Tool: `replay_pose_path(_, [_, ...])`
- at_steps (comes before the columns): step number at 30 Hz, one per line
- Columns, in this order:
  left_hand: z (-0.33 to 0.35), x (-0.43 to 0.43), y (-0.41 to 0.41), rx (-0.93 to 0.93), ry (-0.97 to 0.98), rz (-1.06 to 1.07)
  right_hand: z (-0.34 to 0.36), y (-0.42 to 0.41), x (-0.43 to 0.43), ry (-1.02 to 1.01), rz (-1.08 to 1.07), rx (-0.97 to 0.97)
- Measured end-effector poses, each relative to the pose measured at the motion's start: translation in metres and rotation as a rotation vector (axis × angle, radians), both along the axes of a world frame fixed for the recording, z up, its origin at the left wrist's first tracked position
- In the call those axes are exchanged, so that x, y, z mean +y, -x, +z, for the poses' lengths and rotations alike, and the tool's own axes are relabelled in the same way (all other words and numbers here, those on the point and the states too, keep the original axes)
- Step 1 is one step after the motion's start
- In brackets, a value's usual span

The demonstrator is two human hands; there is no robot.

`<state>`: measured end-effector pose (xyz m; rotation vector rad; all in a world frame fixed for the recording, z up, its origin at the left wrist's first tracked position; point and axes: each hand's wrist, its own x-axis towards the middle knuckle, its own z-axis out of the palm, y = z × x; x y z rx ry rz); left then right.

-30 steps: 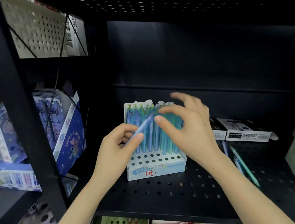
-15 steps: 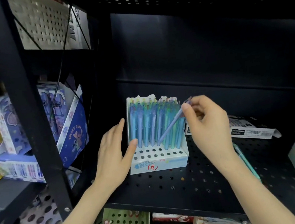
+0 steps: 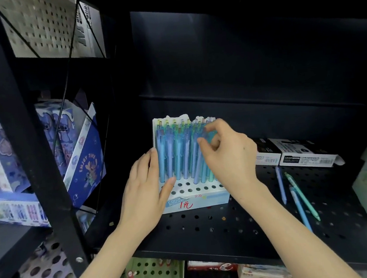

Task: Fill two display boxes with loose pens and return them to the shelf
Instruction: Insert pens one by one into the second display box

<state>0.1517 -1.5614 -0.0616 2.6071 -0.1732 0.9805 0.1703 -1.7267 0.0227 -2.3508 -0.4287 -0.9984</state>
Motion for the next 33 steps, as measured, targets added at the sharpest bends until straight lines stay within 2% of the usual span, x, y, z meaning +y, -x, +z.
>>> replay_pose_path(4, [0.001, 0.001, 0.000, -0.007, -0.018, 0.011, 0.004, -0.005, 0.001, 0.080, 0.000, 0.137])
replay_pose_path(9, [0.002, 0.002, 0.002, -0.035, -0.015, 0.017, 0.002, 0.010, -0.031, -0.019, 0.010, 0.115])
replay_pose_path(12, [0.005, 0.003, 0.009, -0.101, 0.010, 0.020, -0.017, 0.019, -0.081, -0.084, -0.119, 0.187])
replay_pose_path(17, [0.016, -0.017, 0.034, -0.219, 0.256, 0.052, -0.059, 0.018, -0.173, -0.185, -0.398, 0.363])
replay_pose_path(20, [0.028, -0.058, 0.046, -0.196, 0.345, -0.077, -0.069, 0.011, -0.199, -0.188, -0.415, 0.459])
replay_pose_path(24, [0.038, -0.123, 0.043, -0.061, 0.343, -0.332, -0.071, -0.007, -0.202, -0.131, -0.345, 0.599])
replay_pose_path(27, [0.044, -0.166, 0.028, 0.172, 0.390, -0.476, -0.072, -0.018, -0.203, -0.120, -0.339, 0.643])
replay_pose_path(33, [0.032, -0.224, -0.051, 0.639, 0.309, -0.410, -0.077, -0.018, -0.212, -0.157, -0.342, 0.623])
